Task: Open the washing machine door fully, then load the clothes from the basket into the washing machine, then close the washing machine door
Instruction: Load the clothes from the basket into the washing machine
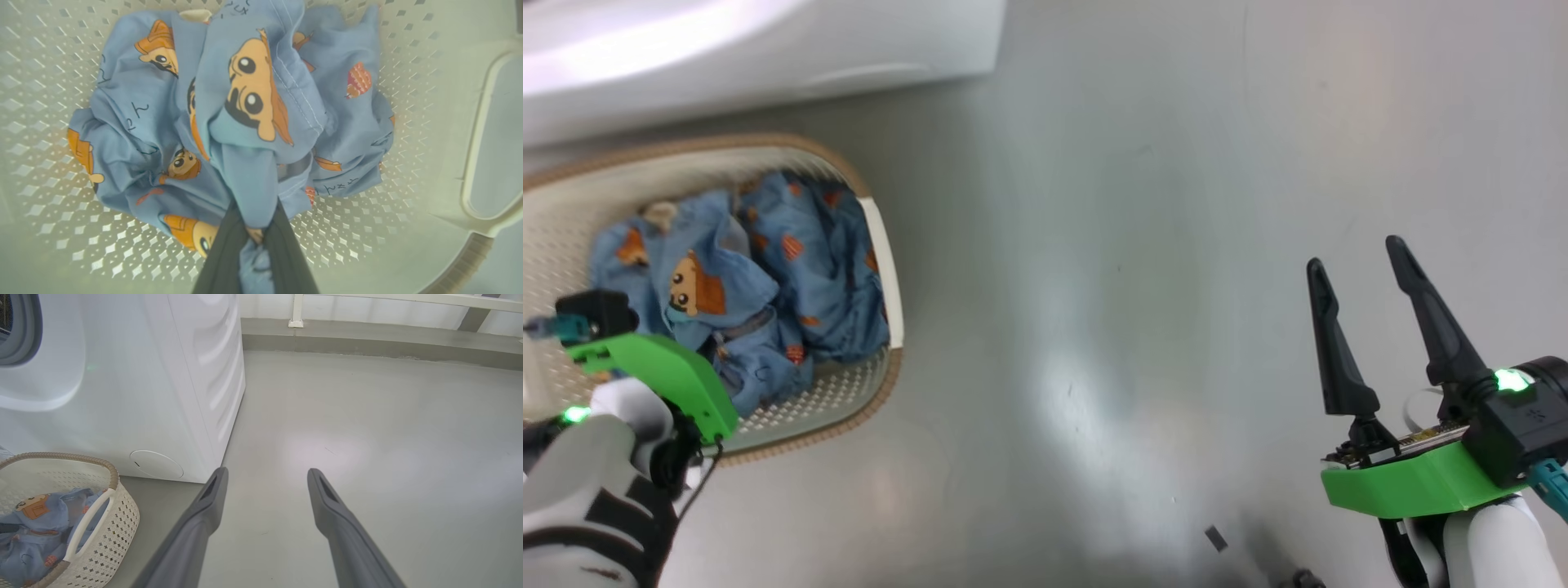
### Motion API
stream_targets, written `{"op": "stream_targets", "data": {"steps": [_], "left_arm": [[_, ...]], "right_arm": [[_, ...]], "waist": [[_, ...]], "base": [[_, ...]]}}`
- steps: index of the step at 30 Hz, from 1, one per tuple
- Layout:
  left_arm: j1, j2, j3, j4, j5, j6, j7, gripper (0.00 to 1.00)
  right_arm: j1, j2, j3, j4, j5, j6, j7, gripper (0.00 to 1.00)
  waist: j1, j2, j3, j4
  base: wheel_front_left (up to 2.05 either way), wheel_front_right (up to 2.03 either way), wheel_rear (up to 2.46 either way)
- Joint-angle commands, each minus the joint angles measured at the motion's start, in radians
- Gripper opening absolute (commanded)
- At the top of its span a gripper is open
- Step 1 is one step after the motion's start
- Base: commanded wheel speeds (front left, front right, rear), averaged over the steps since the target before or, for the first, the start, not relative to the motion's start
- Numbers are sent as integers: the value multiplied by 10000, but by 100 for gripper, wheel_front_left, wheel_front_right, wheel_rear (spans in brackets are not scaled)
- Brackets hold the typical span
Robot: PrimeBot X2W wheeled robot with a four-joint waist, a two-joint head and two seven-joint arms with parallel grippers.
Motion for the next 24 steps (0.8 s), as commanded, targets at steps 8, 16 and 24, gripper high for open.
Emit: {"op": "stream_targets", "data": {"steps": [8,16,24], "left_arm": [[855,502,-124,-231,119,-15,-1720,0],[1300,622,-271,-463,421,-12,-2423,0],[2368,1079,871,-2701,1416,795,-2492,0]], "right_arm": [[74,-37,433,218,44,16,41,100],[212,-37,447,496,34,16,116,100],[407,-37,402,677,91,16,163,100]], "waist": [[0,0,-1623,647],[0,0,-2670,1042],[0,0,-3731,1379]], "base": [[0,0,0],[0,0,0],[0,0,0]]}}
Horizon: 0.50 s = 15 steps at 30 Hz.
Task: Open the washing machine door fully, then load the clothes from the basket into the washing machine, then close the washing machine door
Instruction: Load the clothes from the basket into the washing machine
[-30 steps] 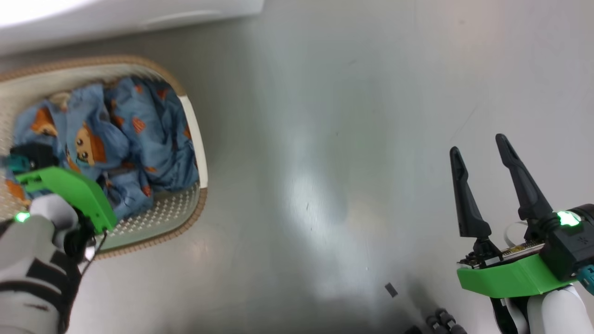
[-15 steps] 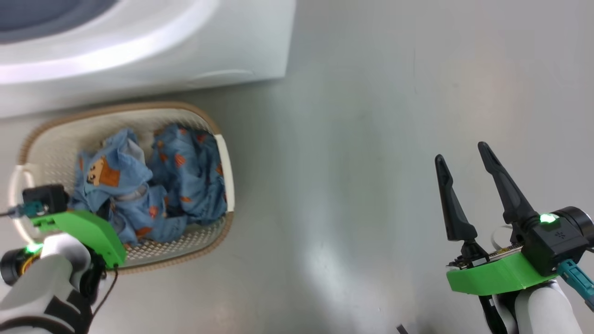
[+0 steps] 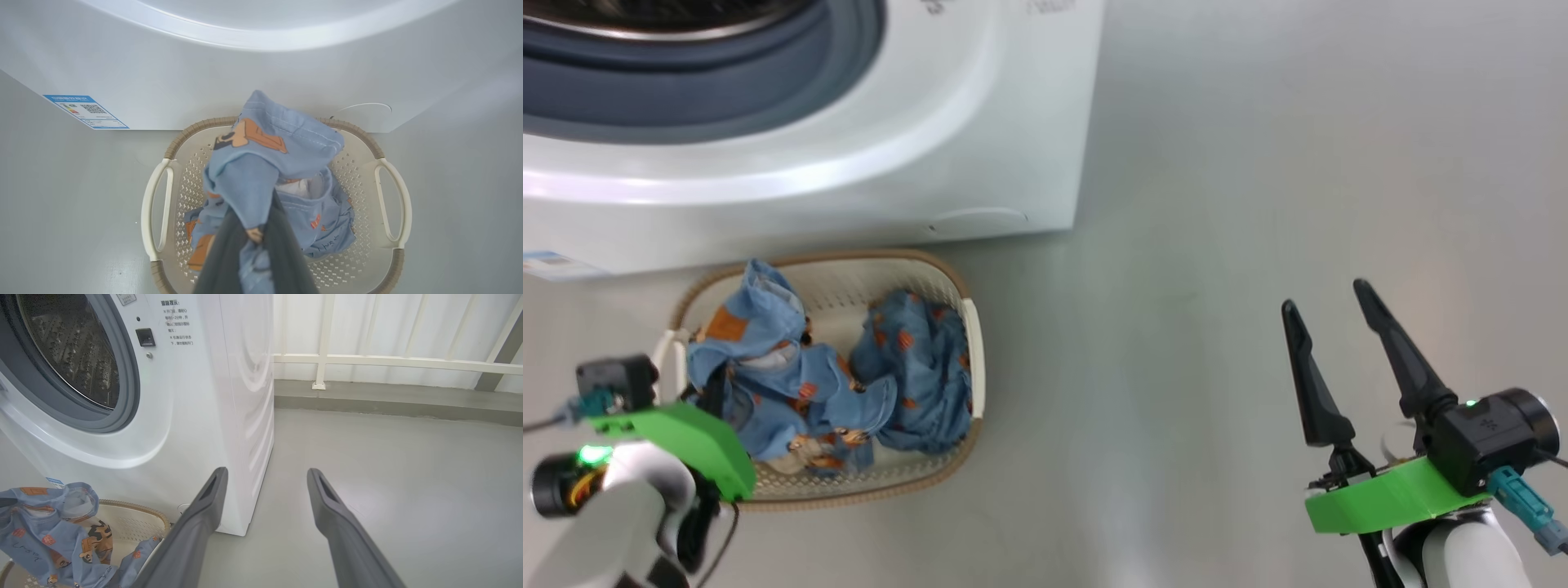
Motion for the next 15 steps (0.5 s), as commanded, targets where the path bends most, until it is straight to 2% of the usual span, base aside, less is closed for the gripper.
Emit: {"op": "stream_targets", "data": {"steps": [1,7,15], "left_arm": [[412,546,493,-392,229,157,-134,0],[1922,546,1942,-2819,1427,640,-136,0],[3803,115,3462,-5250,2609,560,-136,0]], "right_arm": [[189,-26,228,-167,102,16,54,100],[402,-26,218,12,170,16,76,100],[692,-26,176,205,364,16,20,100]], "waist": [[0,0,-659,369],[0,0,-1364,627],[0,0,-2280,858]], "base": [[0,0,0],[0,0,0],[0,0,0]]}}
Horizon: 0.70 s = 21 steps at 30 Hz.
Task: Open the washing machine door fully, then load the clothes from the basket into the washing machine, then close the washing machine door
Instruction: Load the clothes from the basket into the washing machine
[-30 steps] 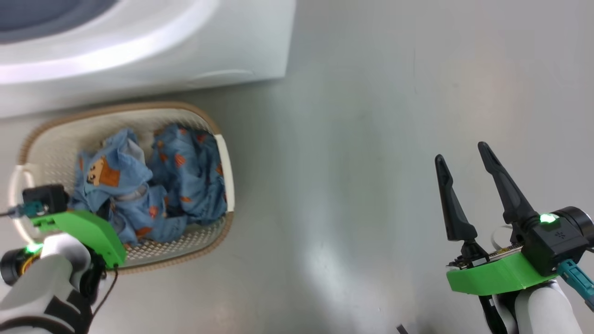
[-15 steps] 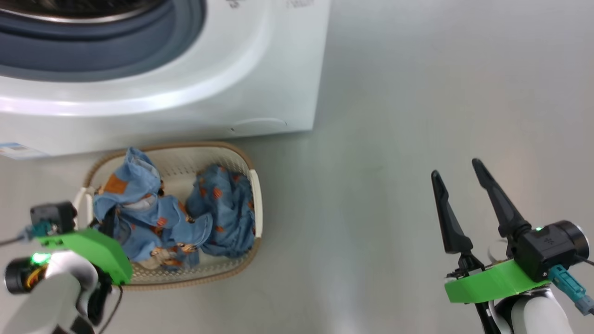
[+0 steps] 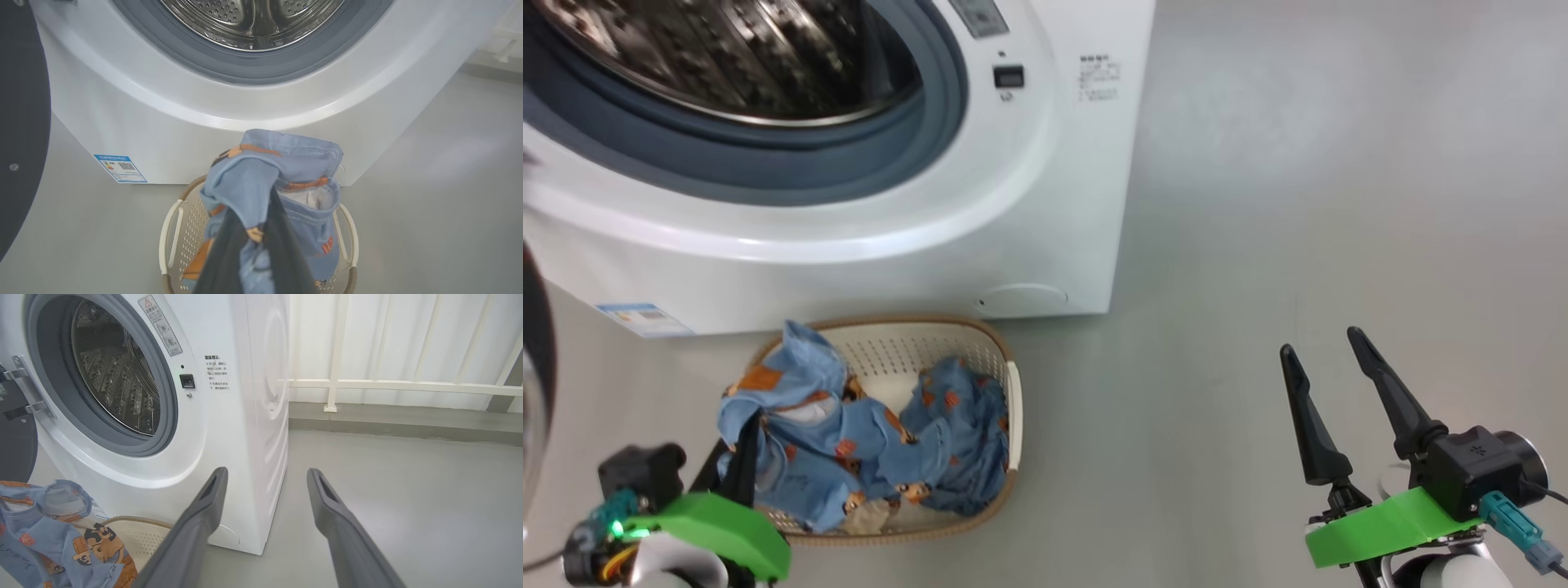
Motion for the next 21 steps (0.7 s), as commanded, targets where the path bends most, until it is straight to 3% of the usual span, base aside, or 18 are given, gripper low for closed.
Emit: {"op": "stream_targets", "data": {"steps": [1,4,21], "left_arm": [[-71,330,417,-235,60,-14,-136,0],[794,-35,1116,-1356,594,-151,-137,0],[2299,-1207,2452,-2796,1887,-779,-137,0]], "right_arm": [[40,-28,213,-222,91,16,-53,100],[229,-28,213,-119,242,16,-109,100],[742,-28,213,303,823,16,-368,100]], "waist": [[0,0,-433,231],[0,0,-855,304],[0,0,-1936,201]], "base": [[0,0,0],[0,0,0],[0,0,0]]}}
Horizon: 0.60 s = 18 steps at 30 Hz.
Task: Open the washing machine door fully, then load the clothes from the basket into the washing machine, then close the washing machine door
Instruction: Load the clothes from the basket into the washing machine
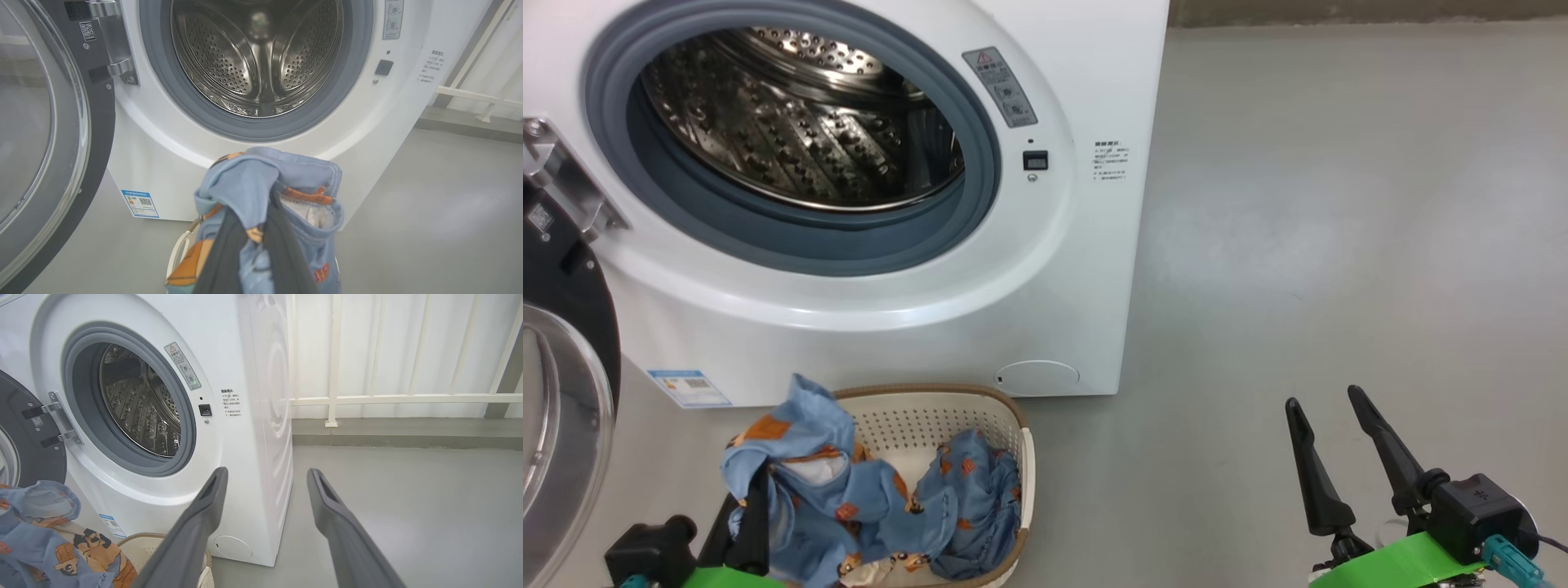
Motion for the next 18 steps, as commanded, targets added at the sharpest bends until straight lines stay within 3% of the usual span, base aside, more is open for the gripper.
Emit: {"op": "stream_targets", "data": {"steps": [1,18], "left_arm": [[-93,132,509,-375,147,-57,-135,0],[47,-311,1198,-914,1003,-511,-135,0]], "right_arm": [[-69,-35,229,-195,56,16,-125,100],[93,-35,285,-137,66,16,-241,100]], "waist": [[-1,0,-122,-78],[-1,0,-98,-184]], "base": [[0,0,0],[0,0,0]]}}
